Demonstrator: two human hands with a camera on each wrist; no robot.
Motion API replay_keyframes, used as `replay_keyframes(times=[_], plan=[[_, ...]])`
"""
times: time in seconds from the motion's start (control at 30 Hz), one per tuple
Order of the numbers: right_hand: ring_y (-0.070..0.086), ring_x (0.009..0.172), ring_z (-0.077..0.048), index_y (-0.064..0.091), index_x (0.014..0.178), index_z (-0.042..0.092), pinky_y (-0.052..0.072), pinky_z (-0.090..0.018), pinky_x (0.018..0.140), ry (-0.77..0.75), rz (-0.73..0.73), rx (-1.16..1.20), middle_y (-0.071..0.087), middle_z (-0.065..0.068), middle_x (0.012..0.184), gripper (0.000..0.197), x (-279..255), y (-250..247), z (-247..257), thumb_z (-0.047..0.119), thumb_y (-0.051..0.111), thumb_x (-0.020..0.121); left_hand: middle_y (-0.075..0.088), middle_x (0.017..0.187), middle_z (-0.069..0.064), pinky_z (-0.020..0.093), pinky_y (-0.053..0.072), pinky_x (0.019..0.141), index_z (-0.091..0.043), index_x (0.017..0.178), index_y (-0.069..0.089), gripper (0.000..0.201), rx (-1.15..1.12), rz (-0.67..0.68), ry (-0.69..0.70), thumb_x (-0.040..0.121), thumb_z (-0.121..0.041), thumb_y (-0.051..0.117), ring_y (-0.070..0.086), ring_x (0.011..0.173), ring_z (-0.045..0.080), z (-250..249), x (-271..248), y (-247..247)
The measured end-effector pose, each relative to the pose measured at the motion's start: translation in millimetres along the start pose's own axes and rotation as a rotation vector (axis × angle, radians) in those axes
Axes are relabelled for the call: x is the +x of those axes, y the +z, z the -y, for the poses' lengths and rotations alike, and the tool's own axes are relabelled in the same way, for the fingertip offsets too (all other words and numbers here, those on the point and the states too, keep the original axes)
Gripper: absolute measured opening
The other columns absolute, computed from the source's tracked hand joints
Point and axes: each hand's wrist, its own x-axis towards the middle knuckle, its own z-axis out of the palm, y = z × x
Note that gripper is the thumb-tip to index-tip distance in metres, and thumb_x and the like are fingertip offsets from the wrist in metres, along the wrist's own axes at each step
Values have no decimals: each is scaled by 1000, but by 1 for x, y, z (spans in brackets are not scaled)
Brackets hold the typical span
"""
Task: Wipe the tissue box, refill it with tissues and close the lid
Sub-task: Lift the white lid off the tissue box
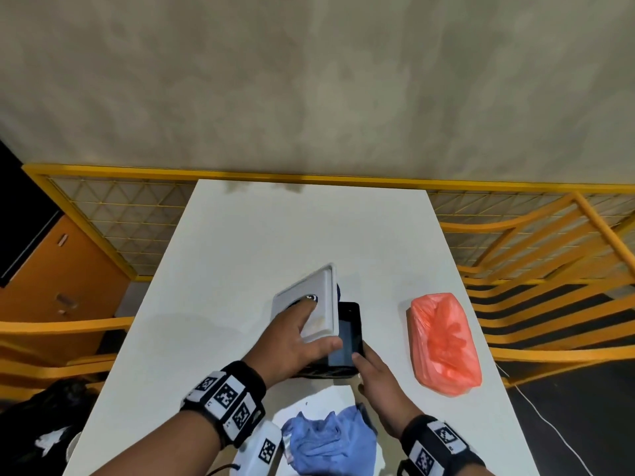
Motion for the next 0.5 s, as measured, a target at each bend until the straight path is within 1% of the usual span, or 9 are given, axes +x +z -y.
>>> replay_keyframes(times=[0.03,0.07,0.1,0.17,0.2,0.23,0.3,0.4,0.5], plan=[[62,98,9,55,121,44,43,-22,80,23,-12,-12,66,22,116,30,2,0,-3,24,42,102,66,101,-18,29,54,82,-32,110,57,54,-65,-26,-8,73,-68,71,64,95,2,-4,-1,-4],[62,101,5,55,122,43,43,-24,82,43,-22,-25,66,20,118,31,3,0,-4,24,42,101,67,99,-23,23,52,78,-35,107,58,45,-115,-58,-4,72,-61,70,64,92,-2,-7,-1,-8],[60,105,3,54,123,44,43,-27,85,60,-31,-37,65,19,121,32,5,-1,-7,25,42,100,67,94,-25,20,51,73,-37,101,58,38,-147,-104,3,70,-57,68,64,86,-3,-9,-2,-15],[58,108,2,54,121,44,43,-27,86,79,-38,-34,64,19,121,30,5,-2,-8,25,43,100,66,91,-17,28,53,72,-35,95,59,34,-120,-197,-6,69,-56,67,65,86,5,-5,-7,-35],[58,107,3,55,117,43,43,-25,84,81,-40,-33,64,21,119,29,6,-3,-9,23,43,101,64,95,-14,30,53,76,-34,97,60,38,-51,-221,-14,69,-58,67,63,90,7,2,-11,-47],[58,106,4,57,114,43,43,-24,83,79,-39,-33,64,23,116,28,6,-4,-9,22,42,101,61,100,-12,30,51,79,-32,100,60,44,53,-220,-21,69,-62,66,60,94,5,13,-16,-60],[59,106,3,58,113,42,43,-25,84,82,-38,-31,65,23,115,29,6,-5,-7,21,42,102,55,104,-10,29,46,84,-28,104,59,52,312,-168,-74,71,-68,62,55,97,6,38,-28,-83],[61,105,1,60,119,39,44,-25,83,91,-40,-30,68,18,116,30,7,-4,-6,22,41,102,48,97,-7,35,44,78,-28,96,55,53,638,-88,-196,69,-73,60,53,95,20,79,-46,-103],[63,108,-5,60,120,38,45,-25,83,90,-49,-33,69,16,116,31,8,-3,-7,23,40,102,52,100,-3,37,48,77,-22,99,61,65,778,-30,-307,62,-76,59,56,97,26,117,-59,-102]])
